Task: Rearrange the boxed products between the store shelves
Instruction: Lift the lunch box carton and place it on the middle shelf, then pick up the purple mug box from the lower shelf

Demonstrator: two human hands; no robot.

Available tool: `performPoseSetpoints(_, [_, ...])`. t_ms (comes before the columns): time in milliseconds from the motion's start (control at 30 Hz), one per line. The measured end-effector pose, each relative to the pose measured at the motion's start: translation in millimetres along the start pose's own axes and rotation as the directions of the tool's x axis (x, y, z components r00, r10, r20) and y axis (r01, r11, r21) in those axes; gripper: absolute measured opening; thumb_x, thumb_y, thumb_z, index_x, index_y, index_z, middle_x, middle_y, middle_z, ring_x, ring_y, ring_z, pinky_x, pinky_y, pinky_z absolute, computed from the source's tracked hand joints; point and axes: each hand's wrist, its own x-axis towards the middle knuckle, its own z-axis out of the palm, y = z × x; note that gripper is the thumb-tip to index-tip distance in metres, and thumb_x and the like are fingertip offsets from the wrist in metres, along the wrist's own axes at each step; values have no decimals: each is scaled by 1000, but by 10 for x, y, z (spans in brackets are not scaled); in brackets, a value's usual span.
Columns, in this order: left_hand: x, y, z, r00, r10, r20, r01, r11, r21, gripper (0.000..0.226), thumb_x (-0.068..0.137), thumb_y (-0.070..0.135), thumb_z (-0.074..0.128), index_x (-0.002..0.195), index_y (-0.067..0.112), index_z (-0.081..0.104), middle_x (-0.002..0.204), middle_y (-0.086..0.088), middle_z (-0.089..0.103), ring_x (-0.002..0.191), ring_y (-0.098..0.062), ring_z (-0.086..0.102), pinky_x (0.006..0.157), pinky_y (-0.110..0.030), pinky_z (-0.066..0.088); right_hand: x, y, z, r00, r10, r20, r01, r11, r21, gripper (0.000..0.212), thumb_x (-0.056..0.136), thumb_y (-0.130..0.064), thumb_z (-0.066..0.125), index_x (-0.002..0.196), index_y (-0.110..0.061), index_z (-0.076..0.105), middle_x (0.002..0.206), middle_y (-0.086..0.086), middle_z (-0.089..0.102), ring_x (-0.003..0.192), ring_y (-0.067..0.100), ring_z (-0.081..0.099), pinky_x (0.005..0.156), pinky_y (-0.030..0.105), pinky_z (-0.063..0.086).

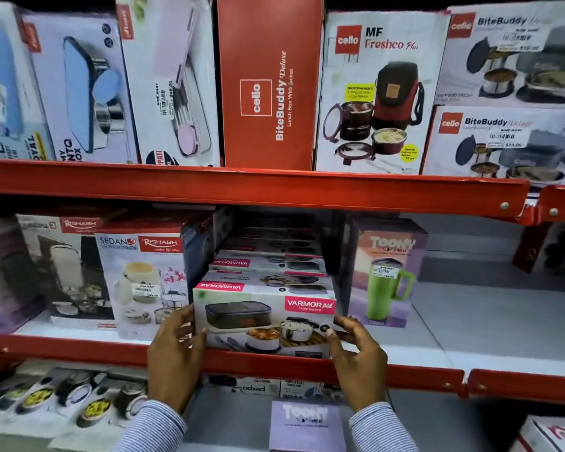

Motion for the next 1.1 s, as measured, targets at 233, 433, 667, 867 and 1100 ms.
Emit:
performPoseSetpoints(233, [18,-31,22,1000,-12,20,12,999,40,38,86,9,72,122,4,61,117,-18,70,88,-16,59,83,-30,49,-5,12,11,1000,-19,-3,19,999,-48,37,84,-19,73,93,-51,56,98,-10,72,93,2,67,60,4,51])
performPoseSetpoints(433, [20,-95,44,999,-37,0,37,998,57,40,86,15,72,124,9,60,120,-15,70,92,-17,61,87,-37,54,4,40,3,1000,-7,13,8,1000,-24,29,84,-20,73,96,-42,61,94,-13,70,94,0,66,60,1,48])
performPoseSetpoints(667, [-5,-183,38,998,-29,-52,32,998,48,41,86,20,71,125,16,58,124,-10,67,106,-28,66,92,-47,57,13,93,-88,998,-54,-18,54,998,26,25,85,-14,72,108,-22,69,99,-11,72,91,-7,67,63,4,51])
performPoseSetpoints(867, [-637,-407,165,998,-64,-30,61,995,-76,33,80,-4,69,103,18,59,98,-6,64,77,-15,62,64,-11,45,-368,666,-532,965,-149,-216,128,986,-109,25,82,4,67,83,-21,66,79,-6,69,79,2,65,69,3,46])
performPoseSetpoints(1100, [-1466,-917,935,636,-364,681,372,917,142,81,70,7,82,137,16,38,127,2,49,117,-28,56,84,-34,49,-838,1633,-635,794,406,452,-248,896,-369,64,68,9,70,118,-30,56,119,-3,64,111,20,64,72,14,54])
